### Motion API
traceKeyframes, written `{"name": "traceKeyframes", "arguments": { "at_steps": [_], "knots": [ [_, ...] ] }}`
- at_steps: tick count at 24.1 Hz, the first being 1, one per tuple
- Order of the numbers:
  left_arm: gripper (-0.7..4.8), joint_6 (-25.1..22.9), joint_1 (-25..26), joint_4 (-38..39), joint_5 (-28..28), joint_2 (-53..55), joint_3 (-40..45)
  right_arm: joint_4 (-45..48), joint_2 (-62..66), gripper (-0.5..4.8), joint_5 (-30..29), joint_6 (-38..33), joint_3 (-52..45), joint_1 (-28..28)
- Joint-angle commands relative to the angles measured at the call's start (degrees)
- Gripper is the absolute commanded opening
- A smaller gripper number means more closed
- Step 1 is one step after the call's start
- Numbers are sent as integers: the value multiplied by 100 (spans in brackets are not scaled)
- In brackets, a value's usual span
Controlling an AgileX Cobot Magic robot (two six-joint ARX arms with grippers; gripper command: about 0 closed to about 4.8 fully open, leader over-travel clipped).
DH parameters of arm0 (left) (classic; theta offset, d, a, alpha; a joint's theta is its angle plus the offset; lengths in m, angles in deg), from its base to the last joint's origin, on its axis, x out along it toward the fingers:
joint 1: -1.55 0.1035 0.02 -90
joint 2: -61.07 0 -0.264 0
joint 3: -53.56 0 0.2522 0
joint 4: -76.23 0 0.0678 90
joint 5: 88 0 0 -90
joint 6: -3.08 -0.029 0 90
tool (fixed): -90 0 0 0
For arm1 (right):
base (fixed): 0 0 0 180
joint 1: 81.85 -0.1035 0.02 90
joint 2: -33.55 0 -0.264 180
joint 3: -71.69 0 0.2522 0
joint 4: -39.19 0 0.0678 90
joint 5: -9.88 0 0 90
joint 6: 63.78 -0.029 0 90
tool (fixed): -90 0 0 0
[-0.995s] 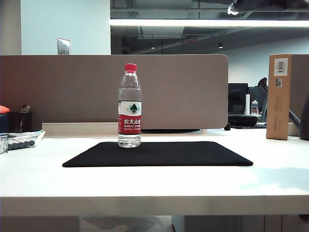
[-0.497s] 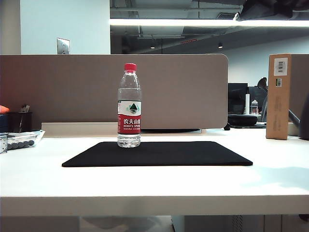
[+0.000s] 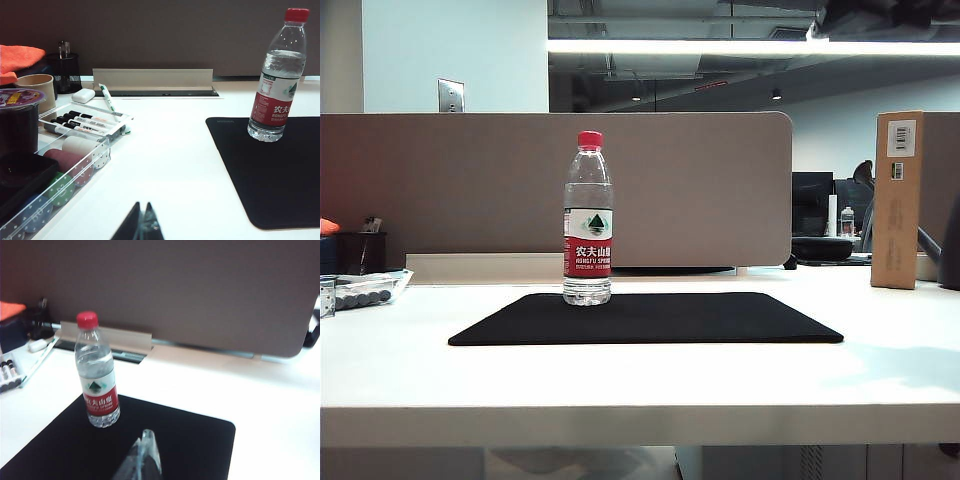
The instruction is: Stand the plastic bottle up on the black mouse pad.
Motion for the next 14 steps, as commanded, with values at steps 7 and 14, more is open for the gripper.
{"name": "traceKeyframes", "arguments": {
  "at_steps": [7,14],
  "knots": [
    [1,-2,-7,-68,-17,0,-24,-229,-802,-5,173,70,0,55],
    [1,-2,-7,-70,-20,0,-24,-962,-2068,-5,-507,101,-131,769]
  ]
}}
